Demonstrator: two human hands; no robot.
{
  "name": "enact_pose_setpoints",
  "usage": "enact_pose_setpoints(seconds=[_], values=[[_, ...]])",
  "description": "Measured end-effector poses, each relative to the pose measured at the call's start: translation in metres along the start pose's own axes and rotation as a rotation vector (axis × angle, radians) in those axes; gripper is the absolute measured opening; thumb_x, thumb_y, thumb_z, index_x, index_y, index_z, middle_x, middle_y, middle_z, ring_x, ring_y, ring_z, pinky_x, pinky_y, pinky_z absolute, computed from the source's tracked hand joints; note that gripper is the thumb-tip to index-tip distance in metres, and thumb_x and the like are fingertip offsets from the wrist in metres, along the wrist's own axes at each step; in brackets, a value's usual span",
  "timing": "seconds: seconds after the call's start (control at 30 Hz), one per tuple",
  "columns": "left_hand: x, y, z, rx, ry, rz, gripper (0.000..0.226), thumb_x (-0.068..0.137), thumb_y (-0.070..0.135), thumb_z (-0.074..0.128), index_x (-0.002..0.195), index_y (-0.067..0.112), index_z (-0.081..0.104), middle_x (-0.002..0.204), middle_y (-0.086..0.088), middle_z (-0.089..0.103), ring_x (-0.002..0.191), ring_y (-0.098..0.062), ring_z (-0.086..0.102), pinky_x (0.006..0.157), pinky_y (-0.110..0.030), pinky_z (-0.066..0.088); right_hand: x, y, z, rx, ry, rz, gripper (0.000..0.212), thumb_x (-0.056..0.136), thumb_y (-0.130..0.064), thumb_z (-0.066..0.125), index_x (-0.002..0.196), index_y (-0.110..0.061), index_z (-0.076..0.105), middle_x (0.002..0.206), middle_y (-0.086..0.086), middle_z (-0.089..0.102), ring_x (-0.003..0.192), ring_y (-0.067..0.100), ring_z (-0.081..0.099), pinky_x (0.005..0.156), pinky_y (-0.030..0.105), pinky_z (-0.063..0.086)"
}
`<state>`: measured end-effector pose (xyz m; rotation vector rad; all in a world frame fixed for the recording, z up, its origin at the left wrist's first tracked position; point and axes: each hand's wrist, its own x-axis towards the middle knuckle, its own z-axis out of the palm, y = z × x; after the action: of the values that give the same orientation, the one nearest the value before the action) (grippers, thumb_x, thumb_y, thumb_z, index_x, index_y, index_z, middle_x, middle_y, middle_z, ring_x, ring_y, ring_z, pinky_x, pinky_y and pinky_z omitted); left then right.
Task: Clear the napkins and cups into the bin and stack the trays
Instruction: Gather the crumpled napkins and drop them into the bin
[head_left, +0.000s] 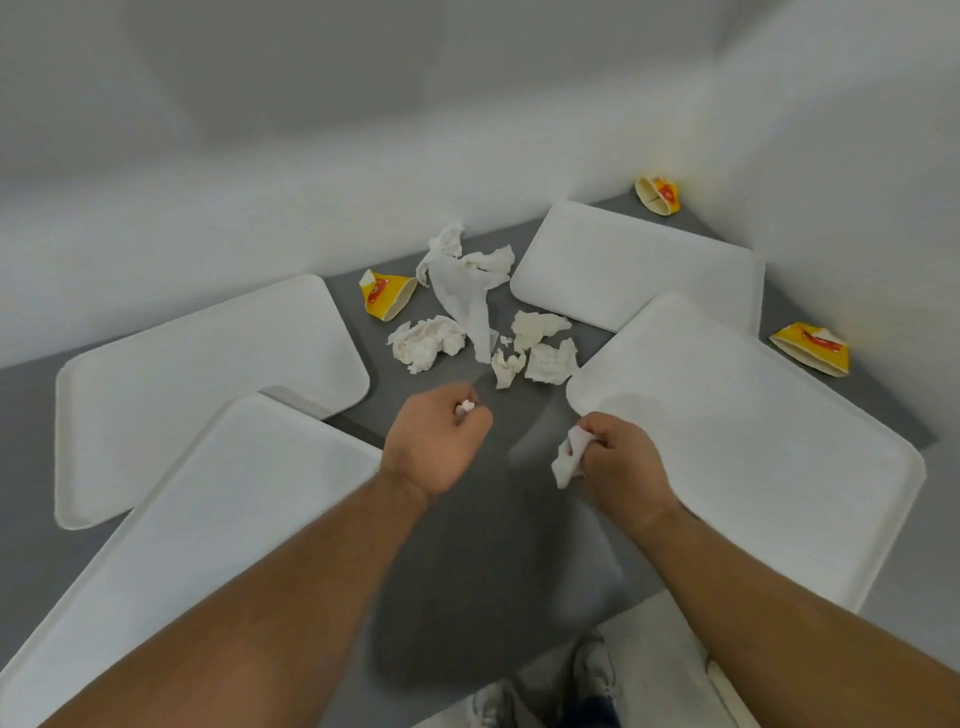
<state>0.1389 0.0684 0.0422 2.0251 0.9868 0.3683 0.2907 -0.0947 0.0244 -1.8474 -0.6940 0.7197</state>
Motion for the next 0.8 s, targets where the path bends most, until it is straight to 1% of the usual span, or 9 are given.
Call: enact_pose_setpoints(seconds=[0.1, 0.2, 0.3, 0.37, 0.47, 0.6, 0.67, 0.73, 0.8], values=[[-0.011, 0.02, 0.019, -0.225, 0.01, -0.07, 0.033, 0.089, 0.032, 0.042, 0.063, 0.014, 0.034, 0.055, 0.009, 0.033, 0.054, -0.01, 0.03, 0.048, -0.028, 0.027, -0.016, -0.002, -0.017, 0.171, 0.092, 0.067, 0.03, 0.083, -0.003, 0.044, 0.06, -0.003, 0.064, 0.061, 0.014, 0.068, 0.055, 0.019, 0.059, 0.053, 0.028, 0.049], [-0.02, 0.045, 0.041, -0.397, -0.036, -0.195, 0.02, 0.089, 0.019, 0.039, 0.071, 0.009, 0.041, 0.066, -0.004, 0.04, 0.057, -0.015, 0.037, 0.045, -0.024, 0.033, -0.032, -0.002, -0.042, 0.116, 0.184, 0.15, 0.016, 0.083, -0.02, 0.056, 0.077, -0.008, 0.064, 0.065, 0.001, 0.066, 0.061, 0.017, 0.058, 0.054, 0.034, 0.05], [-0.034, 0.078, 0.065, -0.622, -0.128, -0.249, 0.019, 0.092, 0.002, 0.041, 0.082, 0.009, 0.055, 0.079, -0.012, 0.058, 0.066, -0.02, 0.067, 0.065, -0.033, 0.058, -0.051, 0.001, -0.072, 0.233, 0.212, 0.204, 0.015, 0.08, -0.007, 0.061, 0.092, -0.014, 0.067, 0.09, 0.009, 0.068, 0.081, 0.024, 0.068, 0.069, 0.04, 0.063], [-0.046, 0.099, 0.083, -0.752, -0.197, -0.212, 0.028, 0.092, -0.01, 0.039, 0.084, 0.006, 0.06, 0.093, -0.014, 0.065, 0.078, -0.025, 0.073, 0.074, -0.037, 0.061, -0.068, 0.001, -0.096, 0.343, 0.248, 0.196, 0.024, 0.083, 0.007, 0.057, 0.089, -0.013, 0.068, 0.101, 0.01, 0.069, 0.093, 0.028, 0.07, 0.078, 0.046, 0.064], [-0.064, 0.132, 0.114, -0.84, -0.312, -0.143, 0.035, 0.097, -0.011, 0.038, 0.09, 0.011, 0.064, 0.09, -0.008, 0.063, 0.066, -0.018, 0.062, 0.061, -0.032, 0.055, -0.092, 0.008, -0.136, 0.5, 0.276, 0.162, 0.039, 0.081, 0.022, 0.045, 0.073, -0.01, 0.066, 0.085, 0.008, 0.069, 0.075, 0.025, 0.065, 0.065, 0.036, 0.059], [-0.082, 0.177, 0.163, -0.916, -0.436, -0.166, 0.027, 0.094, -0.001, 0.043, 0.094, 0.017, 0.062, 0.078, -0.004, 0.053, 0.052, -0.014, 0.038, 0.045, -0.025, 0.031, -0.126, 0.03, -0.199, 0.582, 0.4, 0.234, 0.043, 0.07, 0.022, 0.032, 0.063, -0.013, 0.057, 0.077, 0.015, 0.052, 0.067, 0.026, 0.043, 0.055, 0.033, 0.032], [-0.1, 0.2, 0.194, -0.947, -0.538, -0.209, 0.014, 0.08, 0.005, 0.05, 0.084, 0.017, 0.057, 0.077, -0.005, 0.048, 0.053, -0.015, 0.036, 0.049, -0.026, 0.025, -0.153, 0.05, -0.237, 0.649, 0.434, 0.292, 0.035, 0.067, 0.018, 0.034, 0.071, -0.009, 0.056, 0.079, 0.013, 0.05, 0.07, 0.027, 0.043, 0.058, 0.035, 0.033], [-0.13, 0.226, 0.244, -0.918, -0.68, -0.229, 0.027, 0.063, -0.001, 0.043, 0.082, 0.017, 0.048, 0.08, -0.006, 0.045, 0.059, -0.017, 0.037, 0.053, -0.03, 0.022, -0.19, 0.089, -0.276, 0.704, 0.485, 0.343, 0.039, 0.065, 0.017, 0.034, 0.082, -0.011, 0.055, 0.086, 0.012, 0.051, 0.077, 0.027, 0.047, 0.063, 0.037, 0.043], [-0.157, 0.242, 0.3, -0.859, -0.759, -0.227, 0.042, 0.054, -0.007, 0.035, 0.087, 0.016, 0.042, 0.086, -0.007, 0.046, 0.066, -0.019, 0.043, 0.054, -0.03, 0.032, -0.222, 0.137, -0.309, 0.684, 0.561, 0.359, 0.047, 0.069, 0.022, 0.032, 0.086, -0.016, 0.056, 0.091, 0.012, 0.054, 0.083, 0.027, 0.053, 0.074, 0.044, 0.053]])
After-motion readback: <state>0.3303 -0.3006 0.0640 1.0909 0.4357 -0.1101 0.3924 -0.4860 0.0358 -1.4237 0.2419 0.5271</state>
